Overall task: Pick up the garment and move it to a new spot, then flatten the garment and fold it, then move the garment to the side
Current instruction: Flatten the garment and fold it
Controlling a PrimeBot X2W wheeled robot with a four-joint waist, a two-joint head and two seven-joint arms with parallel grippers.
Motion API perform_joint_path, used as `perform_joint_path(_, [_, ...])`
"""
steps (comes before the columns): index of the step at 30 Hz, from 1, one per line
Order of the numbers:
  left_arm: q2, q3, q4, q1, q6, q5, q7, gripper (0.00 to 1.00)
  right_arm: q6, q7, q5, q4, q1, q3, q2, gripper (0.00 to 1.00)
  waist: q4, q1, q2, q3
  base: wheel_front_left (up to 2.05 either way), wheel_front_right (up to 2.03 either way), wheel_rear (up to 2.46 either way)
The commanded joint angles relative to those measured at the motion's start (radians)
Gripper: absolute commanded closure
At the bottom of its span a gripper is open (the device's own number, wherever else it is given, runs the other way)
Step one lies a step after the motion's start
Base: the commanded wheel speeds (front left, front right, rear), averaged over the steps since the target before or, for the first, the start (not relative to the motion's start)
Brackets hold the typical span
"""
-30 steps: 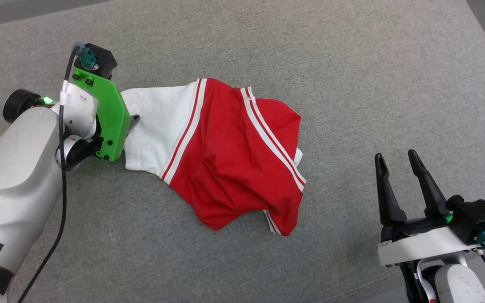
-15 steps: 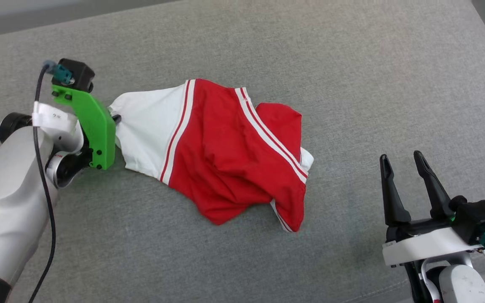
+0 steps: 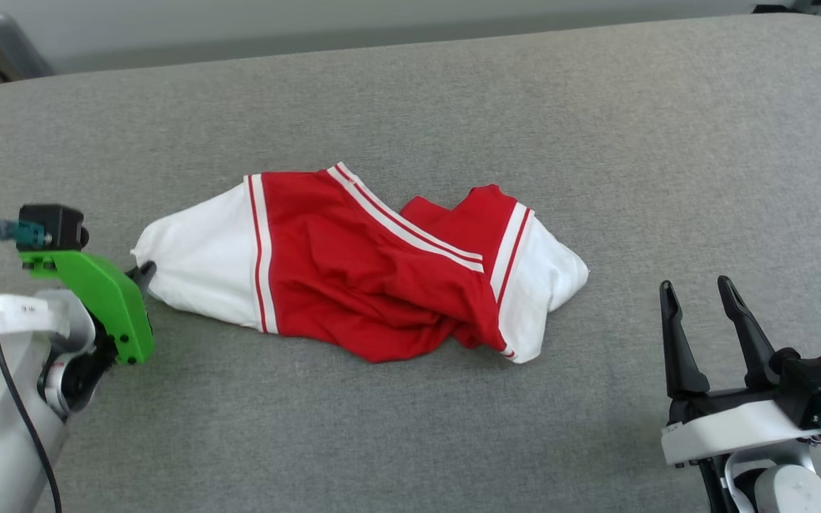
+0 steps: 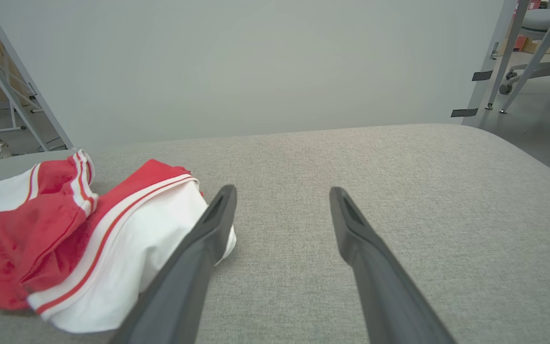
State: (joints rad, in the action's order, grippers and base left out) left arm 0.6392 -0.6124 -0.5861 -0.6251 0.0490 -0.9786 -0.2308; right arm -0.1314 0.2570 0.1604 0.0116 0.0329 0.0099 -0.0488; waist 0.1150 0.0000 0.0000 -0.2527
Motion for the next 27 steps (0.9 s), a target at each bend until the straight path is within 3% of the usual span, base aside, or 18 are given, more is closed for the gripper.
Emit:
perform_joint_path(1, [0.014, 0.006, 0.016, 0.041, -0.013, -0.006, 0.019, 1.0, 0.001, 0.005, -0.006, 0.003, -0.015, -0.004, -0.001, 0.0, -0.05, 0.0, 0.0, 0.042, 0.0, 0.0, 0.0])
perform_joint_path(9, [-0.002, 0.01, 0.166, 0.251, -0.093, -0.037, 0.097, 1.0, 0.001, 0.005, -0.02, 0.017, -0.034, -0.026, -0.001, 0.0, -0.108, 0.0, 0.0, 0.073, 0.0, 0.0, 0.0])
perform_joint_path(16, [-0.026, 0.01, 0.248, 0.34, -0.156, -0.05, 0.13, 1.0, 0.001, 0.005, -0.028, 0.03, -0.042, -0.029, -0.001, 0.0, -0.135, 0.0, 0.0, 0.098, 0.0, 0.0, 0.0])
perform_joint_path(17, [-0.022, 0.007, 0.252, 0.347, -0.163, -0.041, 0.136, 0.67, 0.001, 0.005, -0.029, 0.031, -0.043, -0.031, -0.001, 0.0, -0.139, 0.0, 0.0, 0.102, 0.0, 0.0, 0.0])
perform_joint_path(18, [-0.02, 0.005, 0.255, 0.35, -0.169, -0.03, 0.149, 0.0, 0.001, 0.005, -0.031, 0.032, -0.045, -0.032, -0.001, 0.0, -0.142, 0.0, 0.0, 0.104, 0.0, 0.0, 0.0])
perform_joint_path(27, [-0.049, 0.021, 0.31, 0.33, -0.176, 0.071, 0.366, 0.0, 0.001, -0.012, -0.054, 0.059, -0.058, -0.049, -0.006, 0.0, -0.191, 0.0, 0.0, 0.122, 0.0, 0.0, 0.0])
